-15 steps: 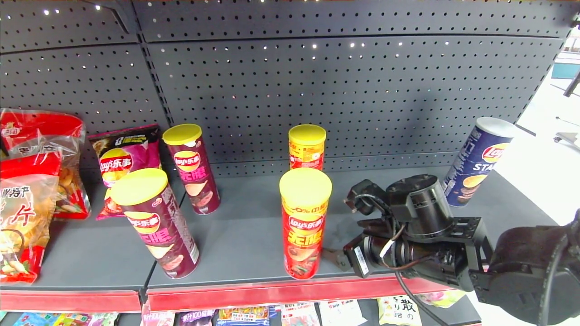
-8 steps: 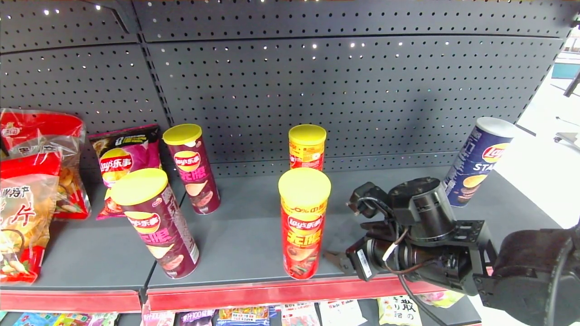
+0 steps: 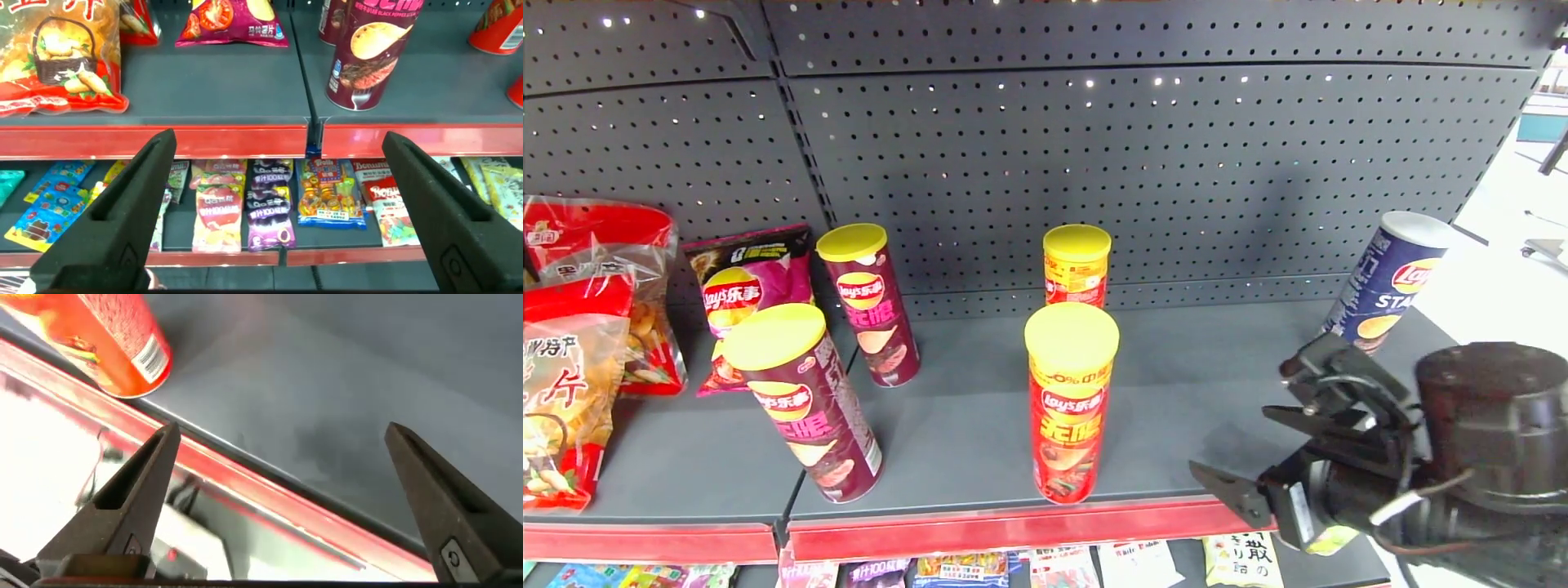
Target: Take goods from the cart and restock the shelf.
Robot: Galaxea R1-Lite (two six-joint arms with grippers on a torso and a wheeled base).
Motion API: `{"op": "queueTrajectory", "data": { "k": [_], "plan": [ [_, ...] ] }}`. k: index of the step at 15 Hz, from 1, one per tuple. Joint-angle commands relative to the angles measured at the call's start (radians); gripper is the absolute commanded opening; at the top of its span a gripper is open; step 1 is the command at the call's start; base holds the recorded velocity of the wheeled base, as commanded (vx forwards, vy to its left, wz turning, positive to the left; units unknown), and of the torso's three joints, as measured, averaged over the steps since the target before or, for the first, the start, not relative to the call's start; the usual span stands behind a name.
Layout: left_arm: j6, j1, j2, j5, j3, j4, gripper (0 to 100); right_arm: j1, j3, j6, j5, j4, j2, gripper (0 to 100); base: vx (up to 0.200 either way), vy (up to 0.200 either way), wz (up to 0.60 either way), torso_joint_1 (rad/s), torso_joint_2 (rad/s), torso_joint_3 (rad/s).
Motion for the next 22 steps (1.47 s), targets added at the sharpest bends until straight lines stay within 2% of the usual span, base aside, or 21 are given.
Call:
{"op": "queueTrajectory", "data": {
  "k": [1,3,5,6,7,8,10,12,13,15,16,19,21,22],
  "plan": [
    [-0.005,0.001,0.001,0.001,0.0,-0.002,100,-0.119,0.12,-0.058,-0.005,0.012,-0.338,100,0.0,0.0,0.0,0.0,0.0,0.0],
    [-0.005,0.0,0.001,-0.004,0.0,-0.002,100,-0.254,0.162,-0.13,0.002,0.024,-0.508,100,0.0,0.0,0.0,0.0,0.0,0.0],
    [-0.005,0.0,0.001,-0.007,0.0,-0.002,100,-0.34,0.129,-0.17,0.003,0.136,-0.638,100,0.0,0.0,0.0,0.0,0.0,0.0],
    [-0.005,0.0,0.001,-0.008,0.0,-0.002,100,-0.406,0.022,-0.173,-0.003,0.306,-0.729,100,0.0,0.0,0.0,0.0,0.0,0.0],
    [-0.005,0.0,0.001,-0.007,0.0,-0.002,100,-0.421,0.001,-0.171,-0.005,0.343,-0.747,100,0.0,0.0,0.0,0.0,0.0,0.0],
    [-0.004,0.0,0.001,-0.004,0.0,-0.002,100,-0.555,-0.059,-0.16,-0.009,0.532,-0.867,100,0.0,0.0,0.0,0.0,0.0,0.0],
    [-0.002,0.001,0.001,-0.002,0.0,-0.002,100,-0.713,-0.072,-0.16,-0.001,0.811,-1.036,100,0.0,0.0,0.0,0.0,0.0,0.0],
    [0.002,0.001,0.001,-0.005,0.0,-0.002,100,-0.737,-0.058,-0.159,0.006,1.016,-1.183,100,0.0,0.0,0.0,0.0,0.0,0.0],
    [0.012,0.0,0.001,-0.008,0.0,-0.002,100,-0.731,0.013,-0.148,0.034,1.006,-1.241,100,0.0,0.0,0.0,0.0,0.0,0.0],
    [0.015,0.001,0.001,-0.008,0.0,-0.002,100,-0.719,0.2,-0.141,0.088,0.84,-1.372,100,0.0,0.0,0.0,0.0,0.0,0.0],
    [0.015,0.001,0.001,-0.01,0.0,-0.002,100,-0.705,0.335,-0.137,0.126,0.657,-1.418,100,0.0,0.0,0.0,0.0,0.0,0.0],
    [0.018,0.0,0.001,-0.015,0.0,-0.002,100,-0.705,0.358,-0.13,0.173,0.613,-1.418,100,0.0,0.0,0.0,0.0,0.0,0.0],
    [0.019,0.0,0.001,-0.013,0.0,0.0,100,-0.705,0.399,-0.104,0.204,0.526,-1.418,100,0.0,0.0,0.0,0.0,0.0,0.0],
    [0.01,0.001,0.001,-0.012,0.0,-0.002,100,-0.705,0.439,-0.068,0.207,0.443,-1.418,100,0.0,0.0,0.0,0.0,0.0,0.0]
  ]
}}
